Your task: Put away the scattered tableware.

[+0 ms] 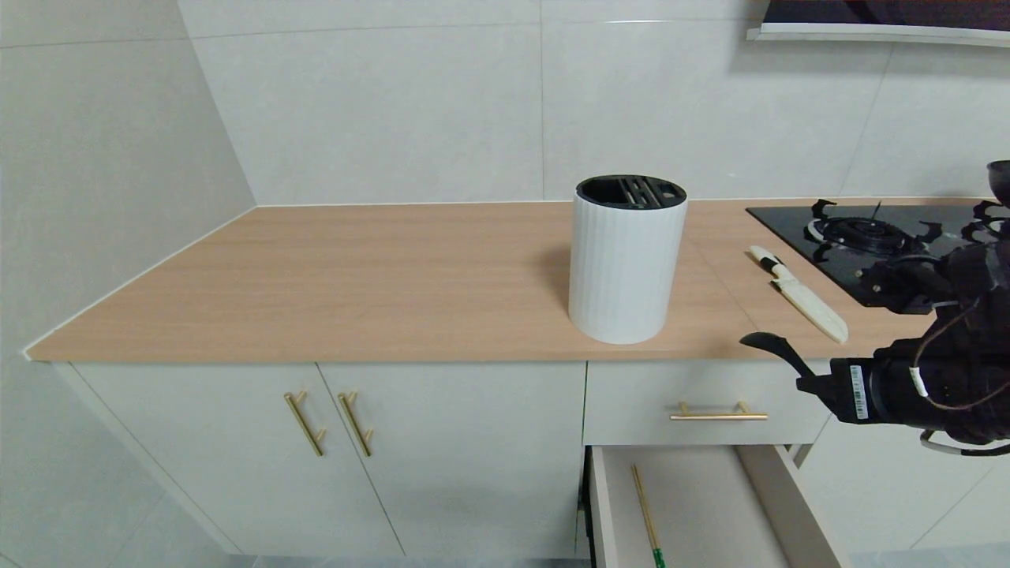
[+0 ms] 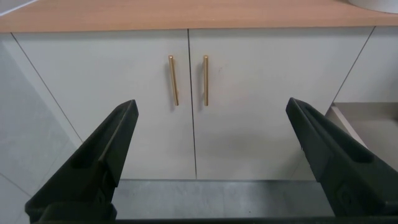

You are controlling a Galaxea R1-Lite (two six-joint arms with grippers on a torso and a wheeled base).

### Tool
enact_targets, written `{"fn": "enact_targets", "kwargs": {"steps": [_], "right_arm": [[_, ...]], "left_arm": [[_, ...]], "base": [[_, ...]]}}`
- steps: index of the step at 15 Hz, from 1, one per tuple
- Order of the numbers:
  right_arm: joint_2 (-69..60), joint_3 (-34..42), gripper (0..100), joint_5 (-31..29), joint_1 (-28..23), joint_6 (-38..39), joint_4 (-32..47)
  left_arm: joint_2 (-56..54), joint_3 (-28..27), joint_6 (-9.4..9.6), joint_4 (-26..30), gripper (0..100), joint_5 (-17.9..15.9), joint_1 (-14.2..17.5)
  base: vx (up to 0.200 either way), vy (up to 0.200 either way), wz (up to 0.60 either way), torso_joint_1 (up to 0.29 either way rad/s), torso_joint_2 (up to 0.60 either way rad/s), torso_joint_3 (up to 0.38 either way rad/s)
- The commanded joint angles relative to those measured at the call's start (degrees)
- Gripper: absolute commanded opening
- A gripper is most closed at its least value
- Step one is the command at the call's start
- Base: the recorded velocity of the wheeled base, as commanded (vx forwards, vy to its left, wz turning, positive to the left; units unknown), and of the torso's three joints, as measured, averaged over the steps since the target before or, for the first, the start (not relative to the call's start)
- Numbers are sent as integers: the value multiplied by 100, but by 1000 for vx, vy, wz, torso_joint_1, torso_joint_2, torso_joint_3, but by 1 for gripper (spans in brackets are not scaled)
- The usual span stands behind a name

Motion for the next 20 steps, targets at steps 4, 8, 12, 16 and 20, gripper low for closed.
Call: {"fn": "enact_targets", "kwargs": {"steps": [4, 8, 12, 16, 20], "right_arm": [[-104, 356, 0, 4, 52, -27, -135], [125, 409, 0, -13, 52, -27, -178], [160, 409, 0, -13, 52, -27, -178], [292, 418, 0, -13, 52, -27, -178], [283, 435, 0, -22, 52, -27, -178]], "left_arm": [[0, 0, 1, -1, 100, 4, 6], [0, 0, 1, -1, 100, 4, -2], [0, 0, 1, -1, 100, 4, -2], [0, 0, 1, -1, 100, 4, 6], [0, 0, 1, -1, 100, 4, -2]], "base": [[0, 0, 0, 0, 0, 0], [0, 0, 0, 0, 0, 0], [0, 0, 0, 0, 0, 0], [0, 0, 0, -15, 38, 25], [0, 0, 0, -168, 399, 239]]}}
